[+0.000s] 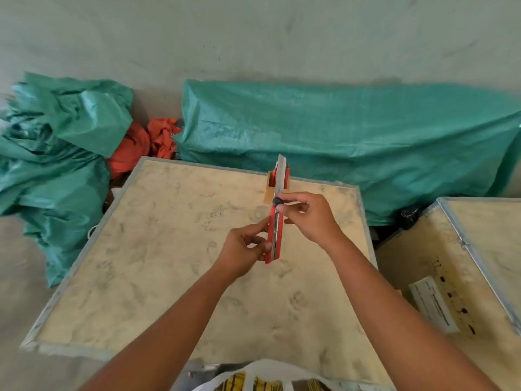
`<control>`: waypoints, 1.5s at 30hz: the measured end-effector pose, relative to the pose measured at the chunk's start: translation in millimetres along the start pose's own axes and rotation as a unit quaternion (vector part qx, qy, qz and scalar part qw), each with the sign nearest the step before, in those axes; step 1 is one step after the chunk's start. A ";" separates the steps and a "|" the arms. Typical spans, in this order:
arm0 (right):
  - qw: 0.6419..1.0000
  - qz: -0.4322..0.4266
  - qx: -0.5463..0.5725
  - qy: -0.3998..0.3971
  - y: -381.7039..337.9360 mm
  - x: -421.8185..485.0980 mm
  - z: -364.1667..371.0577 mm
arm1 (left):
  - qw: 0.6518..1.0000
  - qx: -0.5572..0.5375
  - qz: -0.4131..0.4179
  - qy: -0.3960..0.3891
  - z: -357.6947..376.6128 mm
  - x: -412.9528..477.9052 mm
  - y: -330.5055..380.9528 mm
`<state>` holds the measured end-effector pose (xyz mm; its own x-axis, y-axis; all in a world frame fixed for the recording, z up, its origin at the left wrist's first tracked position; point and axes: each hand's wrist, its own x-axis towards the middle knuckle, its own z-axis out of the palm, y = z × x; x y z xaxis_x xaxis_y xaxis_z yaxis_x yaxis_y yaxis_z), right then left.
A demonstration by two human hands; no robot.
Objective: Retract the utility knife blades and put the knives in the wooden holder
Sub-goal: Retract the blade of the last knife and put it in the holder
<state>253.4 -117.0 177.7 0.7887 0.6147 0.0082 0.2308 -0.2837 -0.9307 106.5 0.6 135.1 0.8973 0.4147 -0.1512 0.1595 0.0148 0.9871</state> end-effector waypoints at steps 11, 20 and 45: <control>0.993 -0.046 -0.051 -0.093 12.1 -17.5 -44.1 | 0.994 -0.096 0.001 0.061 39.7 10.6 21.8; 0.988 -0.077 -0.082 -0.102 -3.7 -13.6 -35.3 | 0.989 -0.147 0.006 -0.006 9.0 16.4 39.6; 0.991 -0.109 -0.074 -0.034 -33.7 -6.4 10.5 | 0.985 -0.164 0.021 -0.055 -46.2 36.2 56.9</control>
<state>234.6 -103.7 205.1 0.6713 0.7206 0.1735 0.4762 -0.2400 -0.8460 129.1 58.4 188.2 0.9420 0.3213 -0.0972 -0.0043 0.3009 0.9537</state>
